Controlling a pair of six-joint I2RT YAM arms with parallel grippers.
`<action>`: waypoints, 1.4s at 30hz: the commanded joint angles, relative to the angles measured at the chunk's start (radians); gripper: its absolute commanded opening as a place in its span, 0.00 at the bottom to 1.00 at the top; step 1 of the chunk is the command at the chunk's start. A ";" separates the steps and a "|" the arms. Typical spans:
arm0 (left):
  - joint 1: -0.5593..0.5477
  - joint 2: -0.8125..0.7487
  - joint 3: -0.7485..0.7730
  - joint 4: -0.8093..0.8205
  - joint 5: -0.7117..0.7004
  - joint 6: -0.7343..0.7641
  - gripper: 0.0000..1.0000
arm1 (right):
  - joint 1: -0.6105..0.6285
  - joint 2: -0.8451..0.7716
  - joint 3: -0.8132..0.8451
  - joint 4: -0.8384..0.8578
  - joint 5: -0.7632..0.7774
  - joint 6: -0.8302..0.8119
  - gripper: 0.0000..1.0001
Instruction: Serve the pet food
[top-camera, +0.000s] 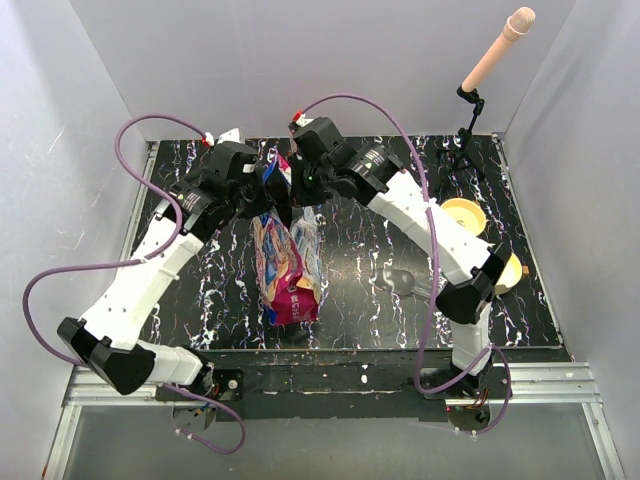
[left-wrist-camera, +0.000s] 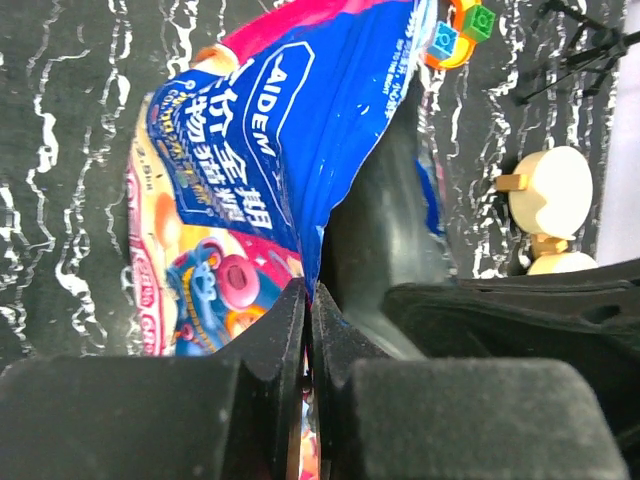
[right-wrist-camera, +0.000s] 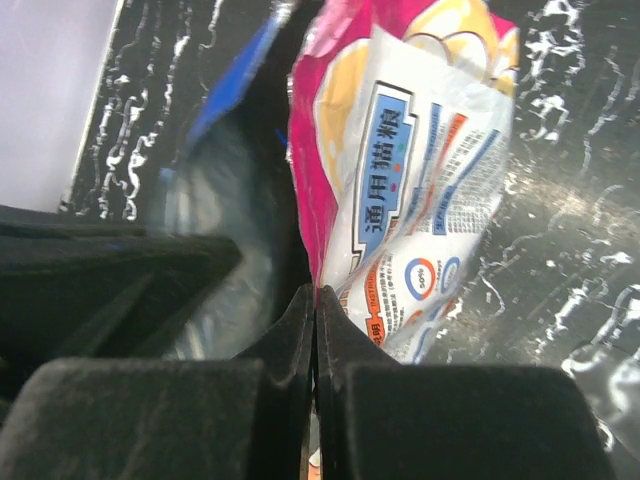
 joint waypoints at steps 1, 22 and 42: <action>-0.001 -0.084 0.047 -0.118 -0.126 0.080 0.00 | 0.006 -0.170 -0.089 0.010 0.063 -0.049 0.01; -0.001 -0.043 0.170 -0.261 -0.120 0.077 0.36 | -0.019 -0.147 0.041 -0.036 -0.031 -0.065 0.01; 0.050 0.081 0.245 -0.250 -0.172 0.298 0.00 | -0.020 -0.150 0.021 0.019 -0.131 -0.025 0.01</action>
